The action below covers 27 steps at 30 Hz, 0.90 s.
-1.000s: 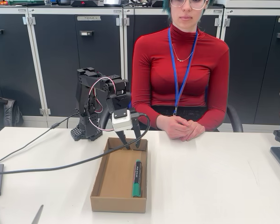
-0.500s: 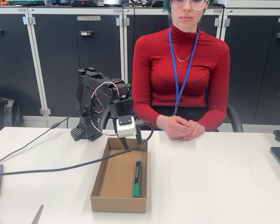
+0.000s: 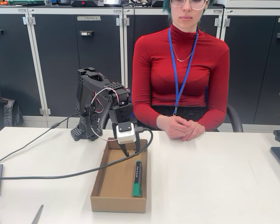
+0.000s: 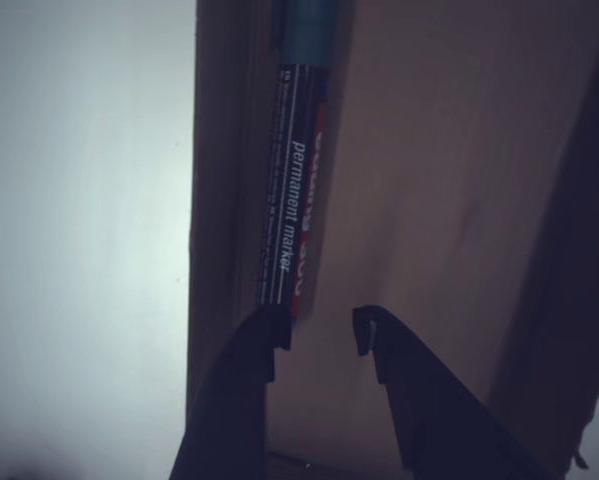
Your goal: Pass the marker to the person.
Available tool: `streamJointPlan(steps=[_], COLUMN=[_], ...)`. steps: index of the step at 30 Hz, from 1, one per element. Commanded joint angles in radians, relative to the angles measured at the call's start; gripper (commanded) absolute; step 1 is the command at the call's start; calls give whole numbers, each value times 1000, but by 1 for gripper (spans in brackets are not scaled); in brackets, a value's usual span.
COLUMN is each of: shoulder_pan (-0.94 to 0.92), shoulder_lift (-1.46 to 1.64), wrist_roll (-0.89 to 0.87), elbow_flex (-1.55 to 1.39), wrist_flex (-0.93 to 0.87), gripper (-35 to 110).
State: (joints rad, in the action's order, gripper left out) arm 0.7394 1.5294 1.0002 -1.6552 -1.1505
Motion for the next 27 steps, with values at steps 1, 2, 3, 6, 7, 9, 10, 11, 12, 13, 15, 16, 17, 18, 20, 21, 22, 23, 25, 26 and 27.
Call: streamJointPlan(steps=[1, 2, 3, 6, 7, 9, 10, 11, 12, 13, 15, 16, 17, 18, 20, 21, 22, 23, 25, 26, 27], shoulder_pan=[-28, -37, -46, -74, -81, -94, -97, -97, -97, -94, -81, -77, -72, -66, -58, -55, -52, -51, -48, -48, -46], shoulder_lift=[-14, -28, -41, -83, -94, -107, -109, -109, -110, -110, -112, -115, -120, -127, -146, -158, -172, -186, -207, -219, -230], wrist_roll=[20, 28, 34, 51, 57, 69, 75, 78, 81, 83, 80, 77, 72, 71, 66, 66, 66, 66, 64, 63, 63], elbow_flex=[32, 40, 49, 77, 83, 87, 86, 84, 83, 84, 95, 100, 106, 115, 140, 156, 175, 190, 212, 221, 230], wrist_flex=[49, 60, 69, 95, 107, 140, 161, 179, 193, 201, 207, 213, 222, 230, 236, 230, 219, 210, 209, 213, 218], gripper=[14, 14, 15, 15, 15, 15, 15, 15, 15, 15, 16, 16, 16, 16, 16, 16, 16, 16, 16, 16, 16])
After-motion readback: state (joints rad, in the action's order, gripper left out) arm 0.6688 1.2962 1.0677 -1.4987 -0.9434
